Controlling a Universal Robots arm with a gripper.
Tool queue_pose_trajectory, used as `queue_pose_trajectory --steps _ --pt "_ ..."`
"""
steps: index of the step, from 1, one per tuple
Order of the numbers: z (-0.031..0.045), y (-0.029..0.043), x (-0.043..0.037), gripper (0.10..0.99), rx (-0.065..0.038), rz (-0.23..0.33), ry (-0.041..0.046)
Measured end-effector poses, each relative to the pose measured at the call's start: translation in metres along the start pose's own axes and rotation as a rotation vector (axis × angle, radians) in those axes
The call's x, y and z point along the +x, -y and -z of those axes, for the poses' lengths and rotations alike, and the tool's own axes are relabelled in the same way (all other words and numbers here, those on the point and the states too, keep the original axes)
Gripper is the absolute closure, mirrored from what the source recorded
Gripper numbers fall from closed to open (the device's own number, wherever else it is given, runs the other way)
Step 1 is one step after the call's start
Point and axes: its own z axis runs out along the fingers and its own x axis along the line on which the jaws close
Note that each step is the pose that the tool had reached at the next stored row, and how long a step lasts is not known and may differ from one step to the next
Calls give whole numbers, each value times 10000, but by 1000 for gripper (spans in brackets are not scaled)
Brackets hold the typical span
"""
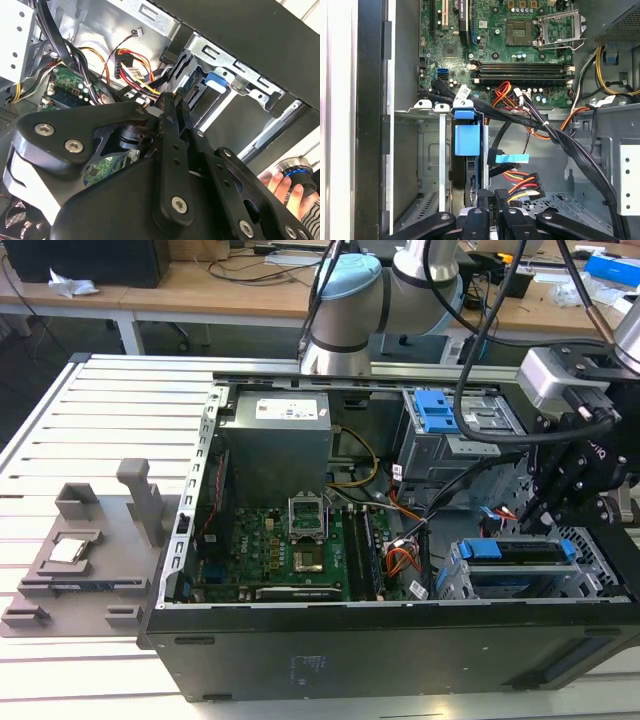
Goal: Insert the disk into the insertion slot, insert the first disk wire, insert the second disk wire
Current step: 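Insert the first disk wire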
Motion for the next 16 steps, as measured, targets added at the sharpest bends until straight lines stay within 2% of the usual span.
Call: queue_pose_trajectory --steps 2,9,16 --pt "-3 3 4 918 0 1 1" --pt "-18 8 98 918 0 -14 4" --pt "-38 36 105 918 0 -21 3"
